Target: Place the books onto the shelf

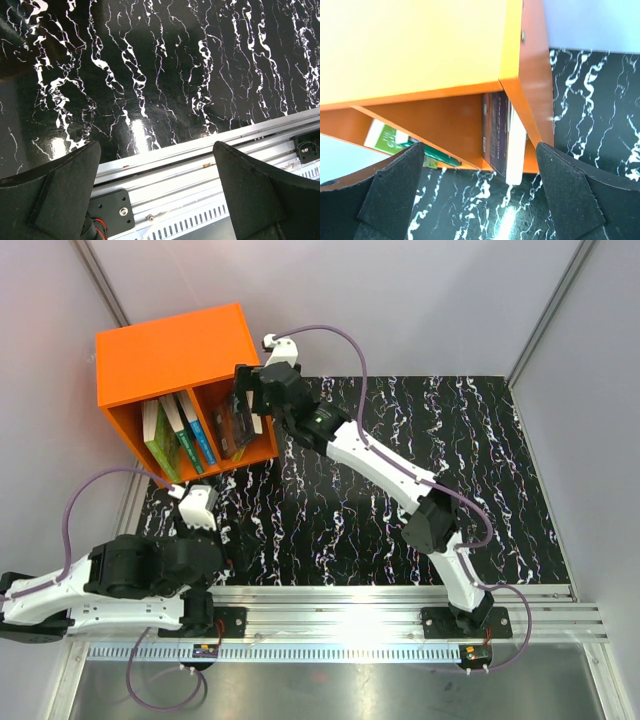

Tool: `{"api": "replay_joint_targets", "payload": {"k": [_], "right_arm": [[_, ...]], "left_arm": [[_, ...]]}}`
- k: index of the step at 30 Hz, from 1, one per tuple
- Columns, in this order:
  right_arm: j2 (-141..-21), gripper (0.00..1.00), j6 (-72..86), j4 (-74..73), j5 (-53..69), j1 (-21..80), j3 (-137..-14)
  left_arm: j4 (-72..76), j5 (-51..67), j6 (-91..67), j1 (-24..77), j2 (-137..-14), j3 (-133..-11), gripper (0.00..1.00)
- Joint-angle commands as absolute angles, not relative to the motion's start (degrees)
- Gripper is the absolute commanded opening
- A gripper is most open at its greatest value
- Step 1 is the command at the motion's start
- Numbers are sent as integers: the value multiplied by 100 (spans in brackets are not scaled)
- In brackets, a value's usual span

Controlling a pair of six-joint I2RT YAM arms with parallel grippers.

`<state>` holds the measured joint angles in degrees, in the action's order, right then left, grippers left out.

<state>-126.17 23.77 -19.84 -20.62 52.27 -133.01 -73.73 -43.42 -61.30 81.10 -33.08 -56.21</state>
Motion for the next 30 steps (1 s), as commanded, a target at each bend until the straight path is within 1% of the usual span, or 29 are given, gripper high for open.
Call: {"api": "replay_joint_targets", "payload": {"k": [1,3,4,6,7,9,10,13,17,21,24,26,30], "right_arm": [[-12077,100,2267,-1881,-2382,5186,-13079],[-11727,98,2355,-1855,-2408,5186,-12702],[-11585,95,2399,-1802,-2391,5186,-12169],[-11147,82,2609,-1670,-2294,5186,-11569],[-11031,60,2697,-1626,-2259,5186,-11018],[-10751,25,2977,-1626,-2084,5186,-10384],[-10679,1,3084,-1669,-2040,5186,-10215],[-10494,0,3436,-1574,-1759,5194,-9625],[-10608,0,3682,-1328,-1276,5212,-9343],[-10845,0,3735,-1371,-1046,5221,-9623],[-10881,0,3596,-1275,-844,5221,-9686],[-11038,0,3507,-1055,-730,5229,-9746],[-11653,0,3498,-1450,-1036,5221,-10458]], "left_arm": [[-7058,-4368,-6091,8086,-3445,-5660,99],[-7040,-4368,-6091,8086,-3480,-5669,99],[-7049,-4368,-6100,8086,-3480,-5669,99],[-7066,-4368,-6126,8086,-3437,-5678,99],[-7084,-4377,-6161,8086,-3402,-5669,99],[-7163,-4412,-6205,8077,-3331,-5704,99],[-7285,-4438,-6275,8077,-3253,-5739,99],[-7592,-4544,-6389,8077,-3103,-5906,99],[-7961,-4649,-6477,8077,-3024,-6134,99],[-8384,-4720,-6574,8077,-3085,-6485,99],[-8840,-4904,-6548,8077,-3321,-7161,99],[-8877,-4992,-6127,8077,-3436,-7574,99],[-8859,-5115,-6020,8077,-3656,-7796,99]]}}
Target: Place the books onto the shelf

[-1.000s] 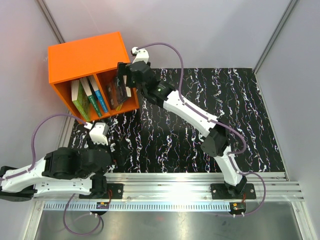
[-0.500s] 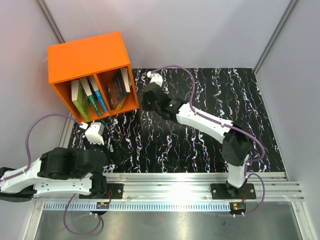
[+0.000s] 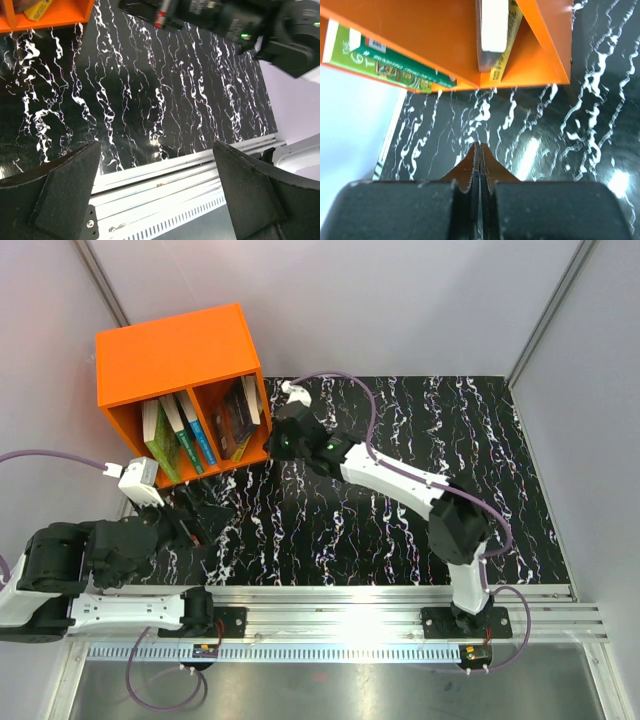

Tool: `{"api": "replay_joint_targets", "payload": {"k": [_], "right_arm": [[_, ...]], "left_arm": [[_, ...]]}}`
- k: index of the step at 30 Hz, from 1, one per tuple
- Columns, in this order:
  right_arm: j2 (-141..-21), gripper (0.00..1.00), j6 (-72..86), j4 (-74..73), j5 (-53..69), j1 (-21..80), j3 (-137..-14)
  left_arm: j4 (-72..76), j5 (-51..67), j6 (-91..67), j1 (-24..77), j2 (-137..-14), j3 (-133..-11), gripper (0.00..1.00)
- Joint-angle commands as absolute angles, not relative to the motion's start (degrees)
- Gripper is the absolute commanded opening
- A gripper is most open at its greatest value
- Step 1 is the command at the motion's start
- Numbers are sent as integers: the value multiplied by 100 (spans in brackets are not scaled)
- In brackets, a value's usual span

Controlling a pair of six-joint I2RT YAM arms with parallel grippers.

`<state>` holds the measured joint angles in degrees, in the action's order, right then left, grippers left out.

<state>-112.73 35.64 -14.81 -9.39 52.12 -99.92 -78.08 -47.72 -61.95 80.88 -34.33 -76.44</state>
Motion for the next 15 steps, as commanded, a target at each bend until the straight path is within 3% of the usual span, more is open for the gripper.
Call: {"api": "replay_joint_targets", "payload": {"k": [1,5,15], "right_arm": [[-11733,0,3542,-1346,-1168,5212,-10485],[-12197,0,3718,-1195,-1292,5194,-10704],[-13324,0,3595,-1705,-1634,5168,-12620]], "left_arm": [[-8859,-5089,-6073,8077,-3726,-7805,99],[-8798,-4923,-6284,8077,-3797,-7708,99],[-8798,-4781,-6495,8077,-3753,-7708,99]]}}
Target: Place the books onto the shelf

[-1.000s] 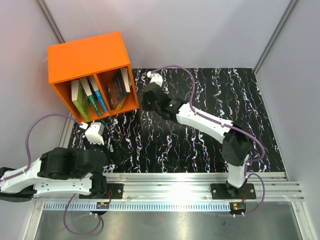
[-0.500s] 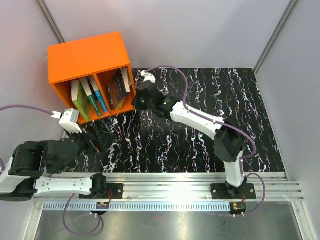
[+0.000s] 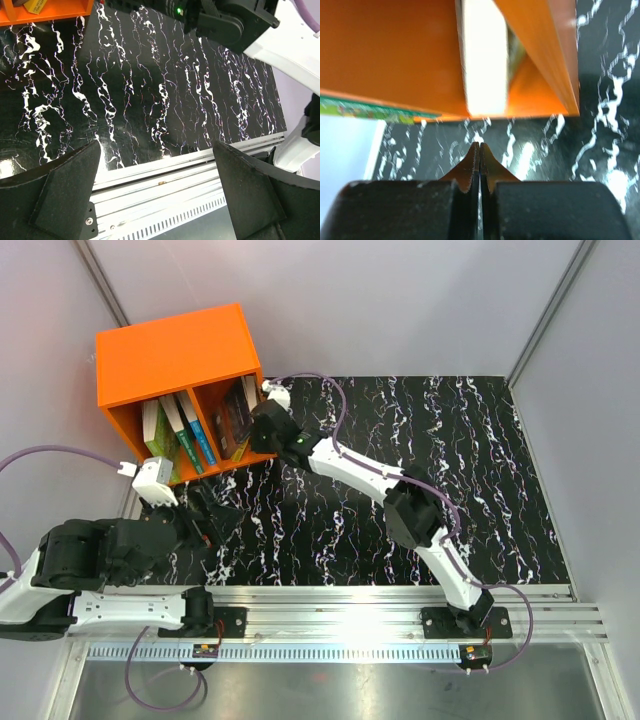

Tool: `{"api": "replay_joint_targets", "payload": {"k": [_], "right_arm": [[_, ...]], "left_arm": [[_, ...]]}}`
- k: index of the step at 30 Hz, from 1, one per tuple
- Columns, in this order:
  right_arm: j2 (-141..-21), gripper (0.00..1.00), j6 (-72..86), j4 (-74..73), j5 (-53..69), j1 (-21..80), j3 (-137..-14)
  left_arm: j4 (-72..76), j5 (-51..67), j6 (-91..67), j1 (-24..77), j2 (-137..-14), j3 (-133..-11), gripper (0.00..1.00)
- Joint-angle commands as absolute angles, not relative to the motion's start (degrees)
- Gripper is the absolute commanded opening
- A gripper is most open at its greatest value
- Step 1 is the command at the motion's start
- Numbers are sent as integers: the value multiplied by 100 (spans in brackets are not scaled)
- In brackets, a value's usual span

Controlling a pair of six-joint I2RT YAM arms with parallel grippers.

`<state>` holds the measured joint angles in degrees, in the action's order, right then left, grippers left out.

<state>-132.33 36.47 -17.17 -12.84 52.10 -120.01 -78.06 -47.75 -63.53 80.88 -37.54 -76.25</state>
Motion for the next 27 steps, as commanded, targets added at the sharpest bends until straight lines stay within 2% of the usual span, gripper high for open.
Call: {"api": "replay_joint_targets", "payload": {"k": [1,7,19,22,27], "right_arm": [[-13385,0,3577,-1775,-1739,5151,-12717],[-13658,0,3595,-1793,-2205,5054,-13087],[-14081,0,3357,-1863,-2285,4878,-13949],[-13757,0,3427,-1706,-2119,4878,-13554],[-12746,0,3524,-942,-1828,4930,-11756]], "left_arm": [[-8824,-4773,-6504,8077,-3753,-7708,99],[-8851,-4746,-6574,8077,-3700,-7620,99],[-8850,-4843,-6565,8077,-3604,-7497,99],[-8851,-4878,-6574,8077,-3595,-7488,99],[-8842,-4896,-6679,8068,-3446,-7304,99]]}}
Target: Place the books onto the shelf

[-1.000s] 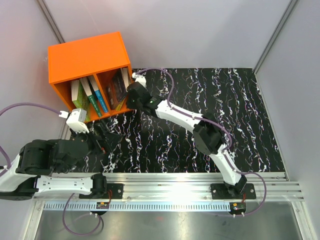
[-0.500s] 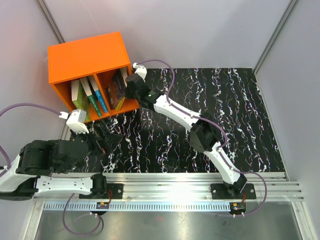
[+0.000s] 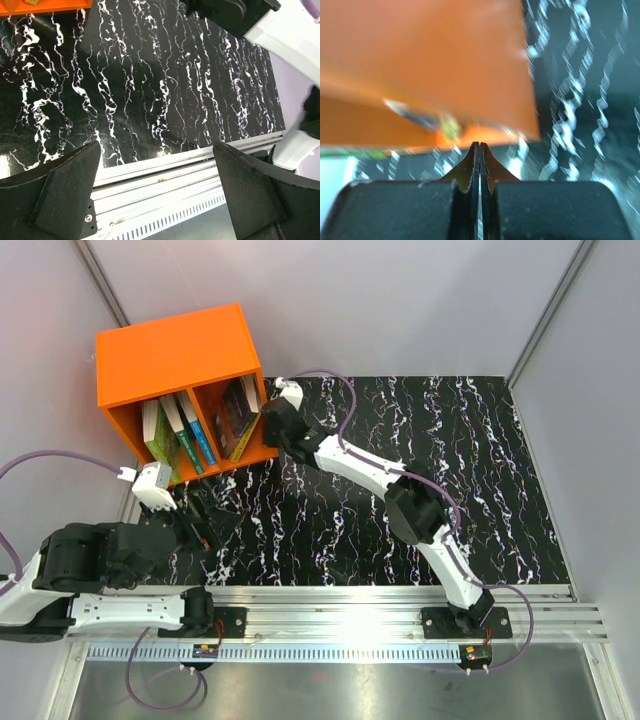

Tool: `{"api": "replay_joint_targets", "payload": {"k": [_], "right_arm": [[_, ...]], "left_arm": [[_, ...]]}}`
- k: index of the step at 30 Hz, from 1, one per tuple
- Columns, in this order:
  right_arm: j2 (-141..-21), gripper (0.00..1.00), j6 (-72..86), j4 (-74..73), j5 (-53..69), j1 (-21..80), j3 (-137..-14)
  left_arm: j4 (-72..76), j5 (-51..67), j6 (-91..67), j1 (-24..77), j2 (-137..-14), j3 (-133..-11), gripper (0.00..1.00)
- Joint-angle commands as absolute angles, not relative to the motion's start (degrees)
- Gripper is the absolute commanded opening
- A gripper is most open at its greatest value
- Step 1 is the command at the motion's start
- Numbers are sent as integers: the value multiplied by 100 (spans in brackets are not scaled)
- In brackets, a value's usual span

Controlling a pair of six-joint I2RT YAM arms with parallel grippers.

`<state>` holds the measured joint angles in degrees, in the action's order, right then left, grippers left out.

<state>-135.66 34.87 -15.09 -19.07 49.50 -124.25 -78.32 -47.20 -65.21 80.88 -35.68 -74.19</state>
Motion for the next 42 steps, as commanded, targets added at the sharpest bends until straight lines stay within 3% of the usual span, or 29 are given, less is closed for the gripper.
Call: {"api": "replay_joint_targets", "payload": {"k": [1,6,9,10,11,13,14,20,24,25,29,33,39,42], "right_arm": [[-12387,0,3507,-914,-1828,4948,-11533],[-11164,5,3252,-975,-2012,5308,-10031],[-10268,42,3129,-1220,-2109,5553,-9248],[-9822,63,3077,-1343,-2127,5616,-9089],[-9609,74,3041,-1493,-2118,5677,-8801],[-8917,85,2875,-1827,-1891,5835,-8474],[-8669,99,2831,-1906,-1811,5871,-8133],[-6910,100,3058,-3013,-1432,5897,-7392],[-6048,100,3260,-3820,-1879,5897,-7330],[-5803,100,3400,-3971,-2003,5906,-7330],[-5362,100,3542,-4622,-2355,5897,-7277],[-4985,100,3595,-5053,-2321,5897,-7295],[-4282,99,3963,-5142,-2198,5897,-6900],[-4044,100,4008,-5107,-1760,5898,-6698]], "left_arm": [[-8816,-4887,-6688,8077,-3428,-7252,99],[-8710,-4904,-6706,8077,-3279,-7058,99],[-8544,-4966,-6488,8068,-3331,-7058,99],[-8499,-5018,-6408,8077,-3418,-7058,99],[-8438,-5053,-6329,8068,-3462,-7049,99],[-8210,-5211,-6057,8068,-3550,-6996,99],[-8087,-5273,-5943,8077,-3620,-6979,99],[-6813,-5748,-4696,7990,-3857,-6706,99],[-5314,-5118,-2912,7324,-4401,-6487,99],[-5056,-4393,-2613,6730,-4516,-6443,99],[-4422,-3279,-2031,4978,-5184,-6346,99],[-4035,-3068,-2162,3414,-5467,-6197,99],[-3876,-4172,-2592,2201,-4976,-5337,99],[-3683,-3756,-2716,1445,-4414,-4651,99]]}}
